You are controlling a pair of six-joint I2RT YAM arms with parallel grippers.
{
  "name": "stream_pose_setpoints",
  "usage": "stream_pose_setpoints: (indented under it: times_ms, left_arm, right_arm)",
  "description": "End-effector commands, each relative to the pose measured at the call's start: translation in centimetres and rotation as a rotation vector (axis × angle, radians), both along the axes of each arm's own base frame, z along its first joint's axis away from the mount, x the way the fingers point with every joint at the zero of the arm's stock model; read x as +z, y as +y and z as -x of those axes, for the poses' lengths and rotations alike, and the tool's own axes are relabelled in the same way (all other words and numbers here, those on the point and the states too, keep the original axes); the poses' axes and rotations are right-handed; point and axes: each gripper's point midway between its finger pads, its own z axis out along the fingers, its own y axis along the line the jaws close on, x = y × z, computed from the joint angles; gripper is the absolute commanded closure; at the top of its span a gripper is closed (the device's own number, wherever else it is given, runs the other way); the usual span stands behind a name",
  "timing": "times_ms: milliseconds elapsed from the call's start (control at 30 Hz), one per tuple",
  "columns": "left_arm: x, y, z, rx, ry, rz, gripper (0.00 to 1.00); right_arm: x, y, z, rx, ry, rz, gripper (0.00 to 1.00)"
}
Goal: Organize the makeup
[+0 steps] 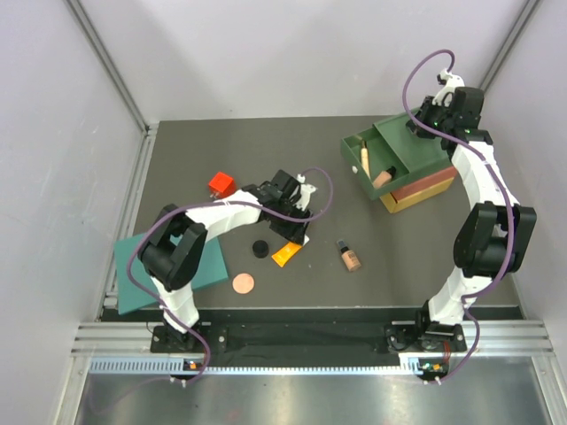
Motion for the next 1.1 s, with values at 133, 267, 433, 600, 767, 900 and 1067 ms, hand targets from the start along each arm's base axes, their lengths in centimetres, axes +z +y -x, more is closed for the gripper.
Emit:
stream_pose_setpoints:
  times_ms: [133,267,433,600,767,900,1067]
  left_arm:
    - [-0.2,-0.5,-0.5,-0.028,-0.045,-0.013,0.42]
    - [-0.9,-0.6,-0.7,-0.031,-0.050,-0.029,0.42]
    - [-2.0,-1.0,-0.3,-0.064,-0.033,-0.047,0.42]
    - [-3.2,-0.9,0.2,-0.076,-0.019,-0.073,0.44]
    - [-4.4,-0.7,1.0,-0.100,0.013,-0.099,0.89]
    - [-4.2,-0.5,1.3,-0.110,0.013,-0.102,1.00]
    - [-1.9,-0.8,0.8,-0.106,-0.032,-0.071,1.00]
  right_arm:
    - [-12.8,0.3,6.3,-0.011,0.485,-0.019,0.92]
    - [-12.9,0.4,6.4,-0.007,0.488,-0.021,0.93]
    - [-12.8,0.4,6.4,-0.006,0.486,-0.022,0.92]
    - [-12.8,0.4,6.3,-0.007,0.485,-0.020,0.92]
    - [-12.8,0.4,6.3,-0.006,0.484,-0.021,0.92]
    - [-12.7,0.4,6.2,-0.006,0.483,-0.021,0.92]
    - [-12.8,0.4,6.1,-0.007,0.484,-0.025,0.92]
